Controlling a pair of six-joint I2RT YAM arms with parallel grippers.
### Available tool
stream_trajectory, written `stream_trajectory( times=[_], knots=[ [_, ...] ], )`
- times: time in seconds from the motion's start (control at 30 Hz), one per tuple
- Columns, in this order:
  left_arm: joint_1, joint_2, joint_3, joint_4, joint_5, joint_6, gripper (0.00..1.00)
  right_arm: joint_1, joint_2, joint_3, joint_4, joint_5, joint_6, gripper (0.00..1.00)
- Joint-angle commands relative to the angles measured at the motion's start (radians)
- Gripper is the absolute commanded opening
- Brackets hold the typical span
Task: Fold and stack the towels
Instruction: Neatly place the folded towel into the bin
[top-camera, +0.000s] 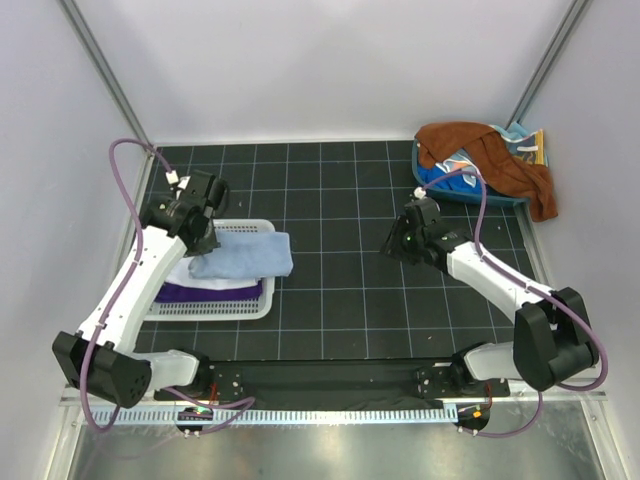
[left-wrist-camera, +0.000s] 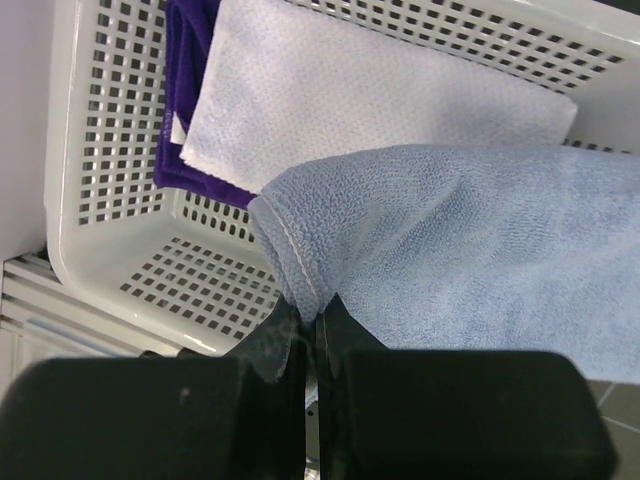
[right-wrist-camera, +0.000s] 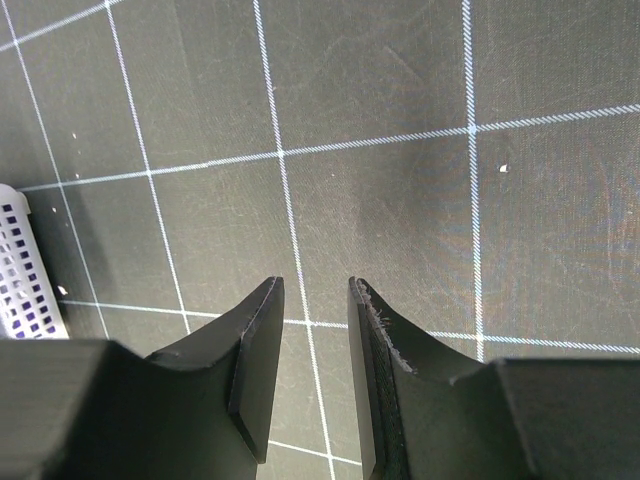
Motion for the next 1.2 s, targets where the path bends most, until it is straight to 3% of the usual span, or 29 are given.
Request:
stream_trajectory(
  times=[0.0, 0.37, 0.47, 0.5, 0.67, 0.83, 1.03, 1.17],
  knots=[
    [0.052, -0.018, -0.034, 0.080, -0.019, 0.049, 0.00, 0.006, 0.009, 0.019, 0.019, -0.011, -0.029, 0.39],
    [0.248, 0.107, -0.109, 0.260, 0.002, 0.143, 0.00, 0.008, 0.039, 0.018, 0.011, -0.016, -0.073, 0.39],
    [0.300, 0.158, -0.114, 0.295, 0.013, 0.164, 0.10, 0.008, 0.044, 0.019, 0.008, -0.019, -0.083, 0.39],
    [0.310, 0.182, -0.114, 0.303, 0.005, 0.164, 0.32, 0.008, 0.044, 0.022, 0.010, -0.021, -0.086, 0.39],
    [0.321, 0.176, -0.085, 0.314, -0.037, 0.164, 0.61, 0.008, 0.035, 0.028, 0.008, -0.033, -0.096, 0.39],
    [0.321, 0.141, 0.038, 0.274, 0.013, 0.167, 0.64, 0.008, 0.009, 0.030, 0.010, -0.042, -0.101, 0.40],
    [0.224, 0.065, 0.041, 0.306, 0.081, 0.112, 0.65, 0.008, -0.033, 0.044, -0.002, -0.037, -0.109, 0.44],
    [0.021, 0.014, 0.030, 0.332, 0.056, 0.045, 0.65, 0.008, -0.060, 0.068, -0.018, -0.036, -0.113, 0.45]
  ],
)
